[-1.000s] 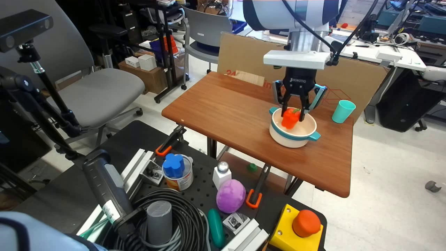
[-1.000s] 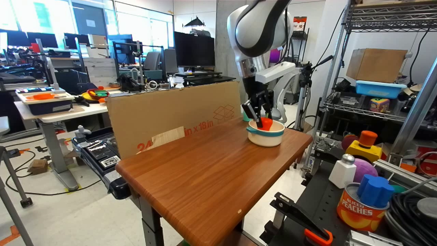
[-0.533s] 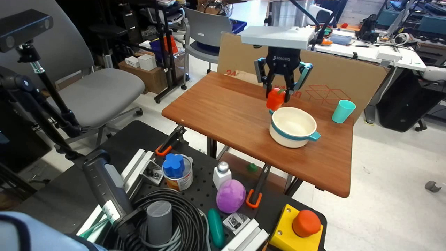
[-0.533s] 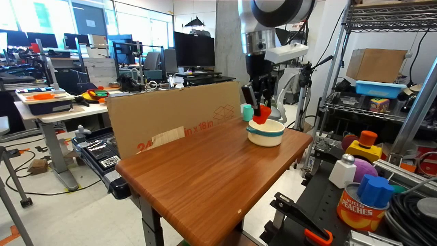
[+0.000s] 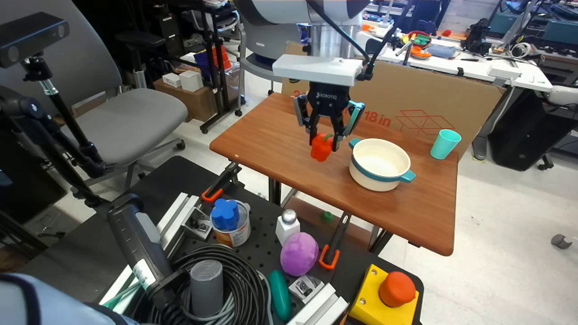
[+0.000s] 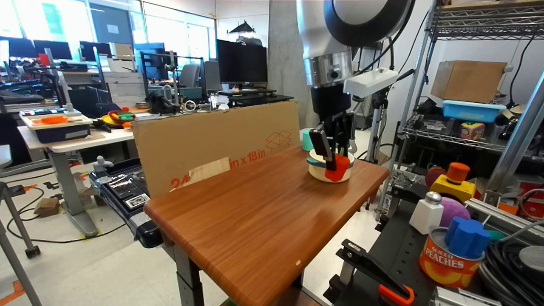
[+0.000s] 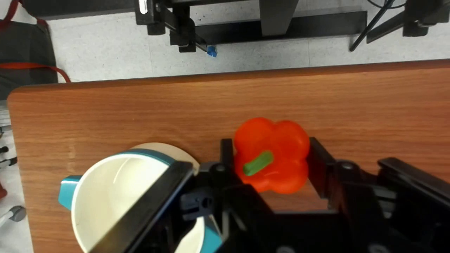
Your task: Remove the object from the pot.
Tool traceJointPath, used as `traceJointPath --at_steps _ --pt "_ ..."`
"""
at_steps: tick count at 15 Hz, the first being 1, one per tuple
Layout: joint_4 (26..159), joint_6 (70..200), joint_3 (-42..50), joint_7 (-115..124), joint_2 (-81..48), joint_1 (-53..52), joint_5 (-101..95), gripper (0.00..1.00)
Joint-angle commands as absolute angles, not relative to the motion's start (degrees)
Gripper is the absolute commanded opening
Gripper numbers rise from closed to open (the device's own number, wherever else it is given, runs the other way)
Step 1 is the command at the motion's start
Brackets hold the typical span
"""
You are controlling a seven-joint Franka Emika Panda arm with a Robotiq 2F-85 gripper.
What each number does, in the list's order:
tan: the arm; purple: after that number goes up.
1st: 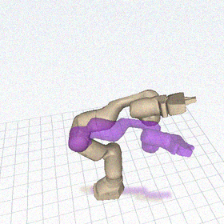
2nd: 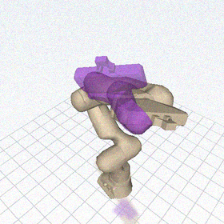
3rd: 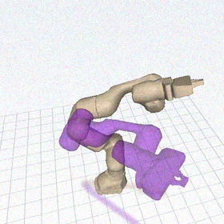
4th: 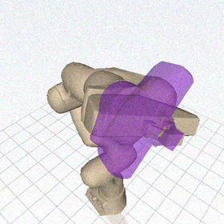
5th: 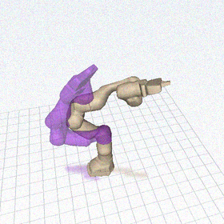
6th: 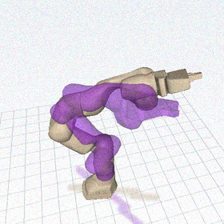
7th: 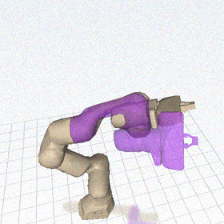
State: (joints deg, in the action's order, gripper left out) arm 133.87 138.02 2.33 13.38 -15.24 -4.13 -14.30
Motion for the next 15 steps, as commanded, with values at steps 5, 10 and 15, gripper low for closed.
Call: traceJointPath --at_steps 5,10,15 --pt "126.54 136.71 3.07 19.81 -22.89 -8.62 -16.98 0.27" --pt "121.7 136.65 5.42 22.77 -28.45 -10.15 -19.81 0.27" --pt "119.03 135.06 6.65 23.71 -30.89 -11.23 -19.98 0.27"
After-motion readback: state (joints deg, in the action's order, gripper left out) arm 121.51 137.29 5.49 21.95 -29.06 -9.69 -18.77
